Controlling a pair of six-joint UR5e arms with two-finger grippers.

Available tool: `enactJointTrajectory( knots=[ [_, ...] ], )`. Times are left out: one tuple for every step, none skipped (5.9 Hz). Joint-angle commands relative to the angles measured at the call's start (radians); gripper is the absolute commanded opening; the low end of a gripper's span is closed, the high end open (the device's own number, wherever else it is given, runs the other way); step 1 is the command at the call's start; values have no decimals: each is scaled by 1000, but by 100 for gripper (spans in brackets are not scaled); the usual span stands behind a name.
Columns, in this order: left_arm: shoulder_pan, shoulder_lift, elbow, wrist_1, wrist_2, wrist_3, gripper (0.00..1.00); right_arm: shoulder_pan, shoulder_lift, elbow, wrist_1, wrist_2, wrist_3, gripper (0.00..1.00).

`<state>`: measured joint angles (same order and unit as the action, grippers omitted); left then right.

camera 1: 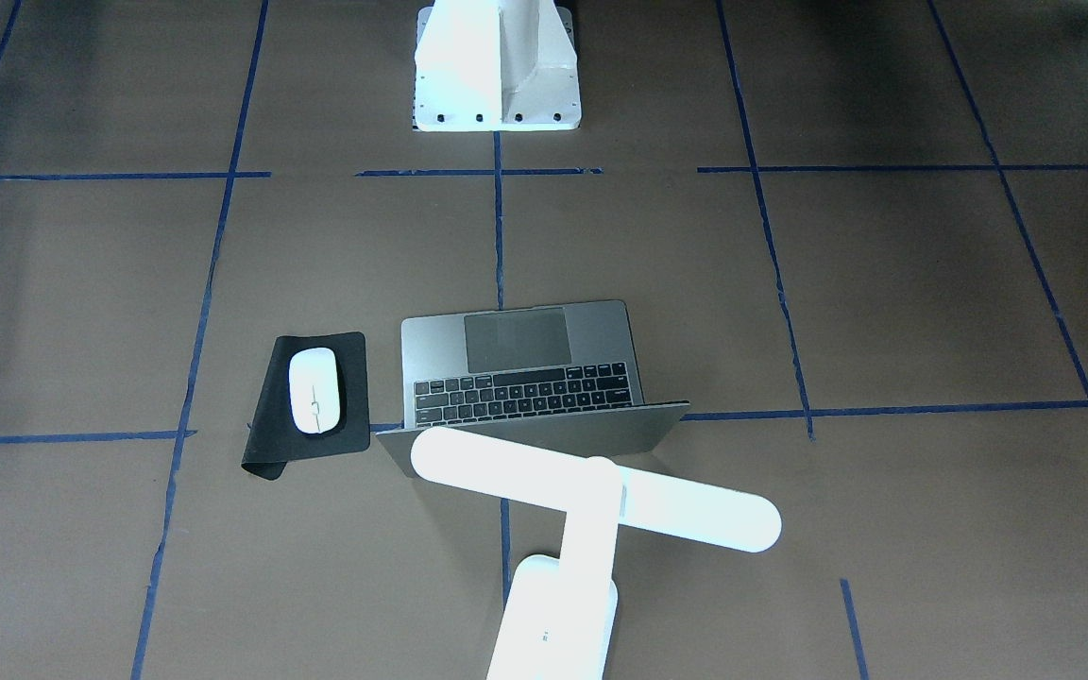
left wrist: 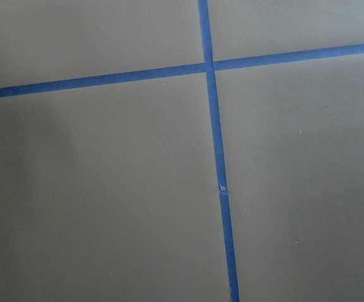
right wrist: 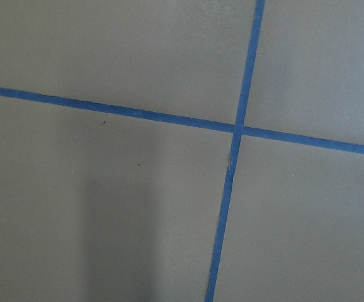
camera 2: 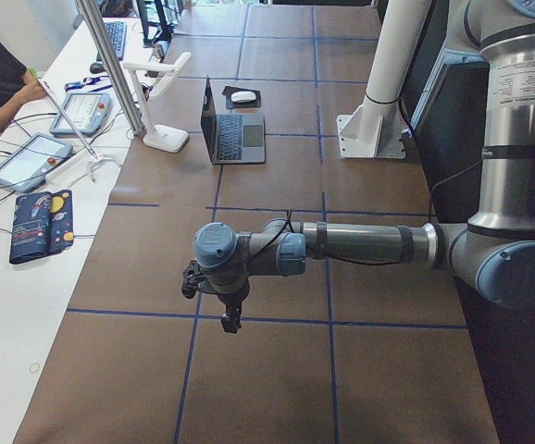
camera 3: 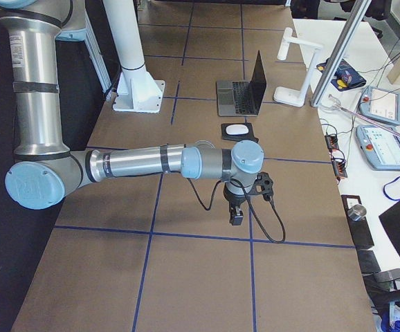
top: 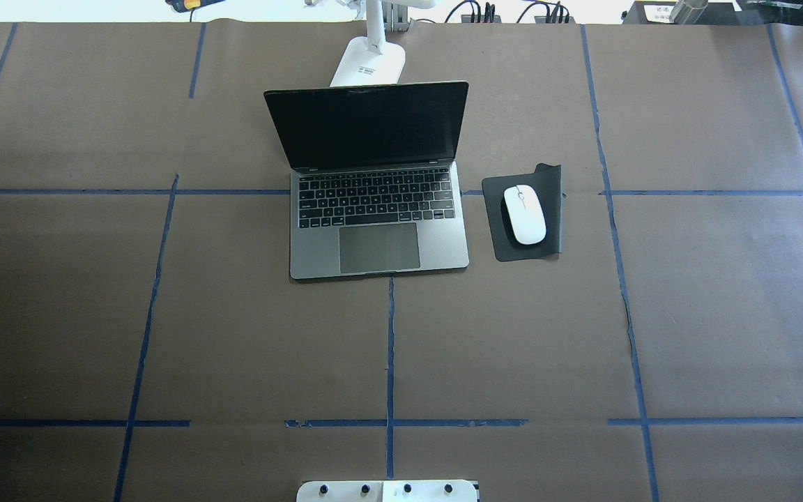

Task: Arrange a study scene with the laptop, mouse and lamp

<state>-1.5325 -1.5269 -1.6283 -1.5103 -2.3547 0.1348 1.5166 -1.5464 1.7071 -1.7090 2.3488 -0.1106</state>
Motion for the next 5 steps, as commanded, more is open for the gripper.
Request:
enactJointTrajectory(
  knots=[
    [2, -7, 7, -4, -8, 3, 100, -1, 5, 51, -3, -2, 8, 100],
    [2, -9, -25, -2, -12, 2, 100, -1, 5, 52, -1, -5, 20, 100],
    [2, -16, -47, 4, -3, 3, 100, -1, -7, 54, -3, 3, 19, 100],
    [2, -15, -50, 2, -2, 3, 100, 0, -7, 60, -1, 4, 19, 100],
    [2, -18, -51, -2, 0, 3, 100, -1, 2, 54, -1, 1, 20, 100]
  ],
)
